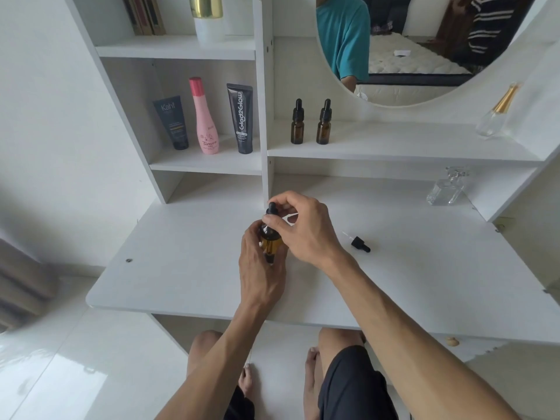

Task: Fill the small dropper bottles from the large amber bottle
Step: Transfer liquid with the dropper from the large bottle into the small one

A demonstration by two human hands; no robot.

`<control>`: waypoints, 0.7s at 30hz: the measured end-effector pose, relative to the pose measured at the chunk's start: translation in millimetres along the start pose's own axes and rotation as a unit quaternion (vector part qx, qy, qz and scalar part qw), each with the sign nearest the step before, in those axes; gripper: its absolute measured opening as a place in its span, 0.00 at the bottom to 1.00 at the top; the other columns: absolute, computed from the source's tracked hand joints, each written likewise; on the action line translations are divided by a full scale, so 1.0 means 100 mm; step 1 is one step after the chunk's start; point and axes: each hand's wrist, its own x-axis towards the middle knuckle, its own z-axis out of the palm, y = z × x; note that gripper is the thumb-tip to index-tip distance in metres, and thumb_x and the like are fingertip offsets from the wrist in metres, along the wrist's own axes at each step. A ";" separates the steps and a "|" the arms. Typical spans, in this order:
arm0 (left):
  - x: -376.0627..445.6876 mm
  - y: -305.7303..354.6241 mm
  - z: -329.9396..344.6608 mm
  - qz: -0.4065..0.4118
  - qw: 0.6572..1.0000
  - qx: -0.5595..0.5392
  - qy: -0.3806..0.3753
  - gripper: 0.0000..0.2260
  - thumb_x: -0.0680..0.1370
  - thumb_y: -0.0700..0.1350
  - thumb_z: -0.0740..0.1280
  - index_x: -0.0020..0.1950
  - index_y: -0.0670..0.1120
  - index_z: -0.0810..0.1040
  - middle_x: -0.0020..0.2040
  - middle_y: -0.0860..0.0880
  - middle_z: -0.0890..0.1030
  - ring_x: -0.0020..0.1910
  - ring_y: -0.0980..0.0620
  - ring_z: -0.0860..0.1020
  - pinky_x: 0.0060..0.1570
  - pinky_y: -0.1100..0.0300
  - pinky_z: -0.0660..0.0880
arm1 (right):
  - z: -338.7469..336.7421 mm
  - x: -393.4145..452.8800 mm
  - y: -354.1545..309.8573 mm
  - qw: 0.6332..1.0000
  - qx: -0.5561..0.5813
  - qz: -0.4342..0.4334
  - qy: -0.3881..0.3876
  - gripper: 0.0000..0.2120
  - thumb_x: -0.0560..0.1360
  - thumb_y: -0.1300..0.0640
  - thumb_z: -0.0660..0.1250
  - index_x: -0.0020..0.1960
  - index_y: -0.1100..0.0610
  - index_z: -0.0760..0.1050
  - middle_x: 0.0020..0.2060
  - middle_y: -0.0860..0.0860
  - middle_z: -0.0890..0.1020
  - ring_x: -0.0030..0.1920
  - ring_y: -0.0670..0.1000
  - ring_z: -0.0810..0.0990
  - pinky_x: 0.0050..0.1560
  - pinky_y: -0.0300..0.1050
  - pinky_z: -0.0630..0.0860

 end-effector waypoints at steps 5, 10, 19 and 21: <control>0.00 -0.03 -0.01 0.011 1.000 -0.006 -0.007 0.19 0.78 0.44 0.70 0.65 0.56 0.67 0.57 0.55 0.75 0.52 0.60 0.75 0.44 0.74 0.72 | -0.04 0.01 -0.04 1.000 0.018 -0.009 0.014 0.07 0.74 0.57 0.74 0.52 0.55 0.81 0.43 0.45 0.84 0.44 0.42 0.82 0.50 0.38 0.80; 0.01 -0.08 0.00 0.010 1.000 -0.011 -0.008 0.21 0.77 0.46 0.71 0.67 0.52 0.68 0.59 0.54 0.75 0.53 0.58 0.76 0.45 0.71 0.74 | -0.09 0.07 -0.15 0.998 0.062 -0.016 0.026 0.08 0.75 0.59 0.73 0.54 0.58 0.81 0.44 0.50 0.86 0.46 0.46 0.85 0.50 0.37 0.81; 0.01 -0.14 0.02 0.016 1.000 -0.007 -0.001 0.21 0.77 0.46 0.71 0.66 0.55 0.67 0.59 0.56 0.75 0.54 0.54 0.77 0.49 0.59 0.78 | -0.21 0.15 -0.32 0.988 0.140 -0.035 0.050 0.07 0.80 0.56 0.69 0.53 0.60 0.81 0.41 0.52 0.86 0.43 0.48 0.86 0.51 0.50 0.83; 0.02 -0.14 0.02 0.015 1.000 -0.007 -0.002 0.21 0.77 0.46 0.71 0.66 0.56 0.67 0.59 0.56 0.74 0.54 0.54 0.77 0.49 0.58 0.79 | -0.21 0.16 -0.32 0.989 0.131 -0.040 0.052 0.07 0.80 0.56 0.69 0.52 0.60 0.81 0.40 0.52 0.86 0.42 0.49 0.86 0.50 0.52 0.83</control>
